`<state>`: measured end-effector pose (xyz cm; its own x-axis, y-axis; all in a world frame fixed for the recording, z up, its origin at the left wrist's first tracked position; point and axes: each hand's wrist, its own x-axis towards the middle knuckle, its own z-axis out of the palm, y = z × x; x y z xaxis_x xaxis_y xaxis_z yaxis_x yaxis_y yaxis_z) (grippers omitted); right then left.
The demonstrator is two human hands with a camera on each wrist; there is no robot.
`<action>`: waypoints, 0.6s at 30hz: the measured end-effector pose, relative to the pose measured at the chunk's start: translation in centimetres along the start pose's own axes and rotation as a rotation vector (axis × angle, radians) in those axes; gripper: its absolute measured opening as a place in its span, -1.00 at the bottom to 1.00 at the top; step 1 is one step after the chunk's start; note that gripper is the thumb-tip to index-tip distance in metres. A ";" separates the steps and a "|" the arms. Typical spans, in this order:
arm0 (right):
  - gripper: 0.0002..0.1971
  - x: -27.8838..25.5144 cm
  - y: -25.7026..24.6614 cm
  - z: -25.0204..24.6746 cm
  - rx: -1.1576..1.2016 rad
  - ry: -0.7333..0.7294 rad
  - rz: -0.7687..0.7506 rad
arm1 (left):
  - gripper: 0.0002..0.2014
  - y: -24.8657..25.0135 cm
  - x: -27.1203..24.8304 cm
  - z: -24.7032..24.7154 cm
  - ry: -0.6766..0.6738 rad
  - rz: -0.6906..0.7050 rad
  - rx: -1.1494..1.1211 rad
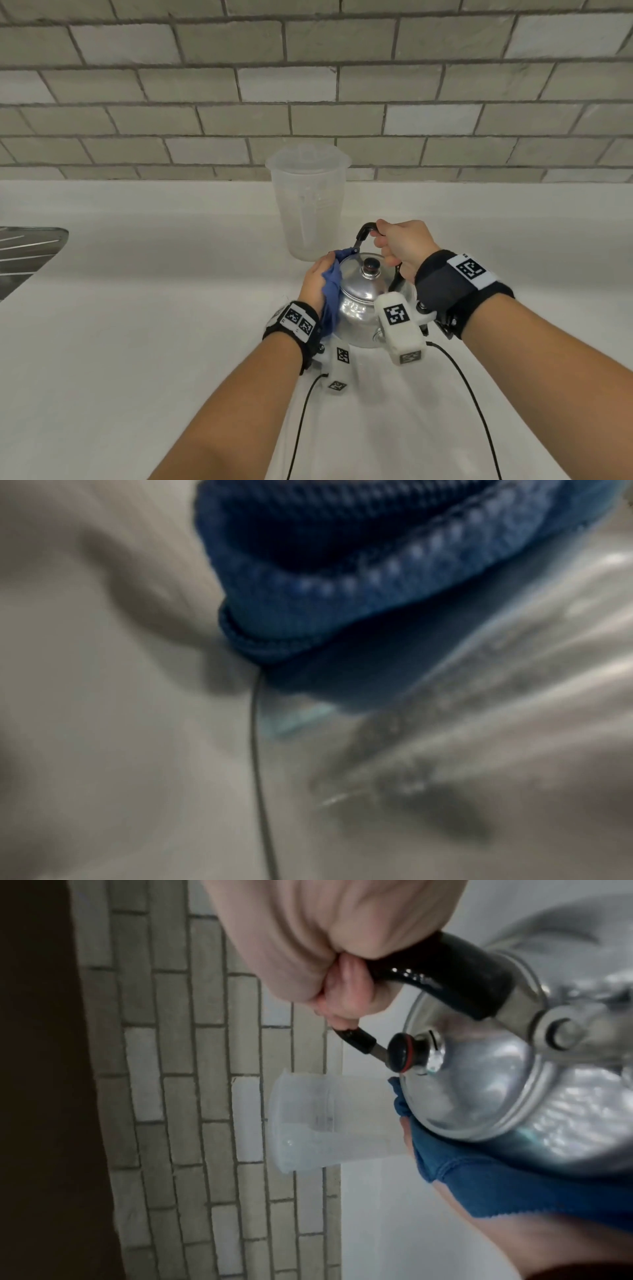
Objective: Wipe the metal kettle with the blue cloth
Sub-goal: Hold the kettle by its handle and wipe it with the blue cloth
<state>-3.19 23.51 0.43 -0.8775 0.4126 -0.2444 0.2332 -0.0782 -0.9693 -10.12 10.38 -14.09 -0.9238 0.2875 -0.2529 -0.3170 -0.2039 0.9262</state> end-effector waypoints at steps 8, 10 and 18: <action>-0.81 -0.3 1.7 -2.1 0.229 -0.086 -0.046 | -0.54 0.0 0.6 -0.3 -0.085 0.056 -0.173; -0.78 -0.5 1.9 -2.5 -0.222 -0.145 -0.286 | -0.52 0.4 0.4 -0.1 -0.106 0.054 -0.159; -0.76 -0.1 3.1 0.5 -0.301 -0.035 -0.502 | -0.80 -0.8 -3.0 2.9 0.323 0.273 0.012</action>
<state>-2.55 22.73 -2.57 -0.9235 0.3014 0.2371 -0.1108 0.3824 -0.9174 -6.43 12.41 -13.28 -0.9940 -0.0843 -0.0703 -0.0502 -0.2202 0.9742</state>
